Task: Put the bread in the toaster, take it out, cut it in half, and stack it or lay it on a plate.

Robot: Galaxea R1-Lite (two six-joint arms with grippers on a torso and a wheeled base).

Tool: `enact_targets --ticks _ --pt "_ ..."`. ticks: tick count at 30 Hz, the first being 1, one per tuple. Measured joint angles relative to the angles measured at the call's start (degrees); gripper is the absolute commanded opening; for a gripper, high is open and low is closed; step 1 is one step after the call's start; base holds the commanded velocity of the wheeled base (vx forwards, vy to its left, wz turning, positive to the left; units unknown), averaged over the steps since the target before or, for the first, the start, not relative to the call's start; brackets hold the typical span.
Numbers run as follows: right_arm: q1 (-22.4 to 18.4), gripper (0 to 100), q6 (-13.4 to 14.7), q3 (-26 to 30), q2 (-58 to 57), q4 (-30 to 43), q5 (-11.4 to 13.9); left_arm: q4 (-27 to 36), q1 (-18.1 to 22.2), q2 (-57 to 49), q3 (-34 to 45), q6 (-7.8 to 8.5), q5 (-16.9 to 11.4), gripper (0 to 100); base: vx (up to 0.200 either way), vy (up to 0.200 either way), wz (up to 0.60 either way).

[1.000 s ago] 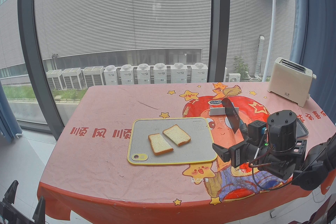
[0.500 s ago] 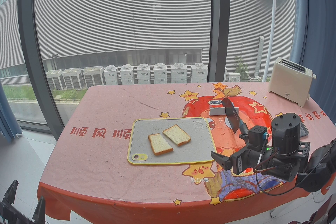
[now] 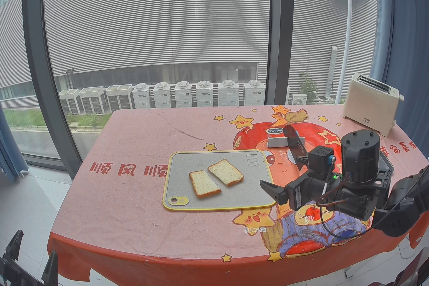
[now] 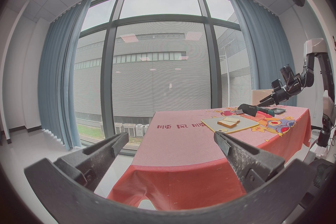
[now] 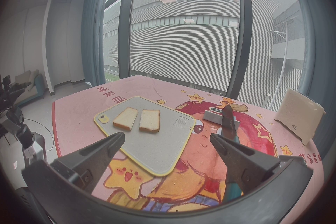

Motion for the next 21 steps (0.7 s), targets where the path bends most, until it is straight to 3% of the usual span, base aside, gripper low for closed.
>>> enact_targets --ticks 21 --pt "-1.8 100 -0.2 -12.8 10.3 1.6 1.2 0.0 0.0 0.0 0.0 0.0 0.0 100 0.0 0.0 0.0"
